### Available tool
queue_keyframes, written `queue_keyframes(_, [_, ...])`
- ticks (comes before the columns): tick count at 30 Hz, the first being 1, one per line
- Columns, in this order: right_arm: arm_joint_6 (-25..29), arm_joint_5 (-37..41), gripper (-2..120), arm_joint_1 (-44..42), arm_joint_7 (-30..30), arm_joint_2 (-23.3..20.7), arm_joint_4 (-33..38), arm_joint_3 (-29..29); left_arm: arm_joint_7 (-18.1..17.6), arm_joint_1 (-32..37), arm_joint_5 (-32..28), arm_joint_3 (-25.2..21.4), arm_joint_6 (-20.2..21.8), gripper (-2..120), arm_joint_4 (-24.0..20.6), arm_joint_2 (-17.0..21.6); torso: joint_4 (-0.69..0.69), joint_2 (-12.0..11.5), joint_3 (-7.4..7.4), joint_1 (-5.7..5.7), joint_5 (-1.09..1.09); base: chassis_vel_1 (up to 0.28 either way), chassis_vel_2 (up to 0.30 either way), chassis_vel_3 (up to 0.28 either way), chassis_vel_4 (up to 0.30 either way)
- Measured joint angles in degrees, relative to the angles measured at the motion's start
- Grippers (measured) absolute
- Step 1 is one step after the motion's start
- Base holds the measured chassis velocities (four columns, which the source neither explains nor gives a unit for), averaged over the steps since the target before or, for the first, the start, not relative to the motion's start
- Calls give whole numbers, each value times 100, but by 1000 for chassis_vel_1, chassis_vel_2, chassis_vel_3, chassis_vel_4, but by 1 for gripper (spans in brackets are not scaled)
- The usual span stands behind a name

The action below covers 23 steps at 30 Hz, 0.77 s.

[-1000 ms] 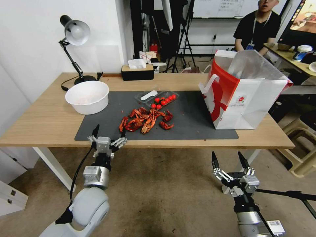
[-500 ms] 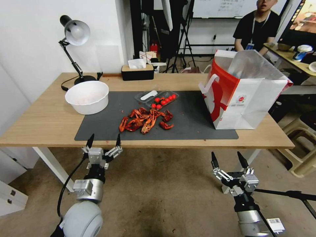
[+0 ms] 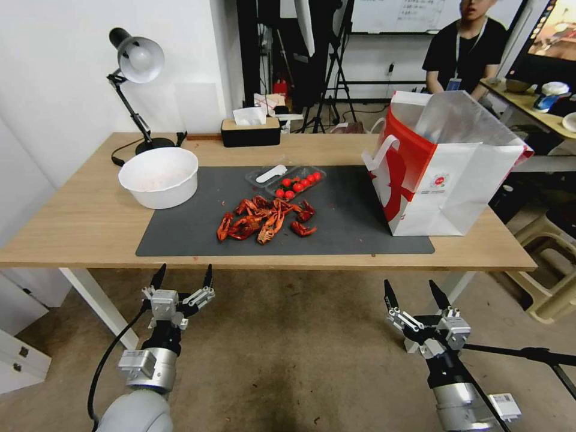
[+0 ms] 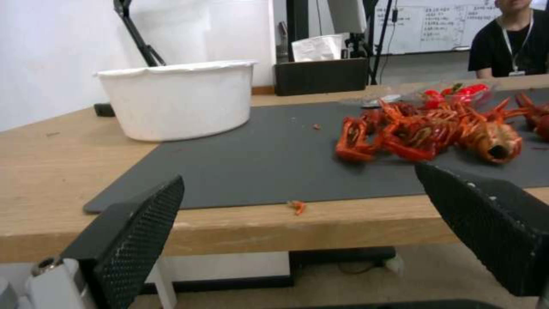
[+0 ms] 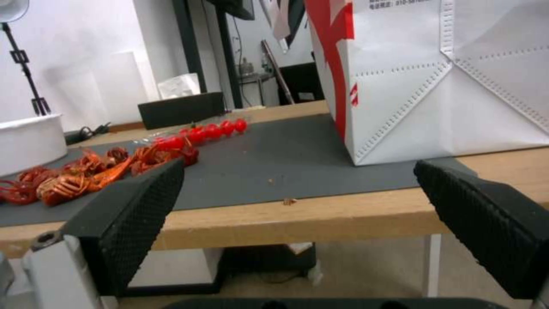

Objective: Pick up the trash from the table and place it into the takeout bag.

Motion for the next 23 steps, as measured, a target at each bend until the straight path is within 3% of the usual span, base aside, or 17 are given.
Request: queue_keyframes(23, [-43,17,100,22,-2,-11,18,13,17,-10,16,-8,-20,100,24,-3,0,0,0,0,0,0,0,0,0])
